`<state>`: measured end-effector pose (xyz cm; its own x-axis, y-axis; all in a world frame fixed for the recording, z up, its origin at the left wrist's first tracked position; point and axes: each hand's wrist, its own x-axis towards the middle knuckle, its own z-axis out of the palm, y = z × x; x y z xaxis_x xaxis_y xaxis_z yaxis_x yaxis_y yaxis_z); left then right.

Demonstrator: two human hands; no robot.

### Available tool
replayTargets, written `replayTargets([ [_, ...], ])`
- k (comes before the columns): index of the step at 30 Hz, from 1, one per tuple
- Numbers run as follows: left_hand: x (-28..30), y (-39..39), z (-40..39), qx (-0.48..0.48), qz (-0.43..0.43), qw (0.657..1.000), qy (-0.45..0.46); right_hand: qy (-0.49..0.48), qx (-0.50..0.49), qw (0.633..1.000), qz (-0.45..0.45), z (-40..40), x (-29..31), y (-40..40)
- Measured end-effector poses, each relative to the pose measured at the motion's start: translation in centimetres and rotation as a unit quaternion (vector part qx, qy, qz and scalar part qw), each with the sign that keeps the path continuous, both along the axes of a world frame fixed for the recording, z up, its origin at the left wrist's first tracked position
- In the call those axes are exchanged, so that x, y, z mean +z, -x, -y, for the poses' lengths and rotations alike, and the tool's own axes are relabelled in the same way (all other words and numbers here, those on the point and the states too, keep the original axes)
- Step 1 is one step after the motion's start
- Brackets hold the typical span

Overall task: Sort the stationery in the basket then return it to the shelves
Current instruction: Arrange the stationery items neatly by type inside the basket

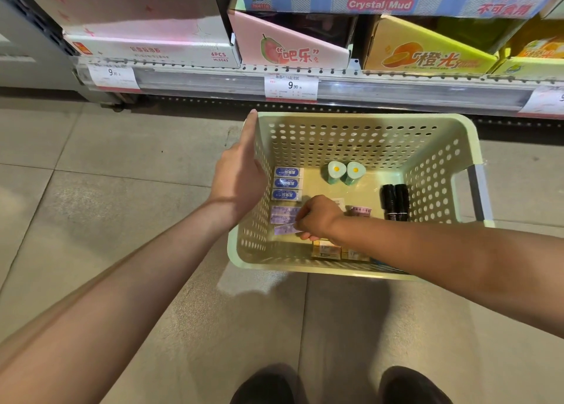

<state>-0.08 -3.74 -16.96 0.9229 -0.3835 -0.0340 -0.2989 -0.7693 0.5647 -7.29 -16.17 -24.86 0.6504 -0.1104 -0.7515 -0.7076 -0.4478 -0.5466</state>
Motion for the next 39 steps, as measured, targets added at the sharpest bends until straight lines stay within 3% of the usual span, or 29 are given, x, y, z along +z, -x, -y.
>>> replayTargets([
  [3,-0.1,0.0,-0.1,-0.005,0.004,1.000,0.004,0.105,0.087,0.989,0.055,-0.2,-0.1,0.4],
  [15,-0.4,-0.1,-0.2,-0.006,0.003,1.000,0.011,0.207,0.281,0.925,0.153,-0.6,0.4,1.1],
  [21,-0.4,-0.1,-0.2,-0.006,0.000,1.000,0.011,0.251,0.314,0.903,0.154,-0.6,0.2,1.0],
  [39,-0.1,0.0,-0.1,0.009,0.004,1.000,-0.002,0.212,0.309,0.912,0.164,0.1,-1.1,0.4],
])
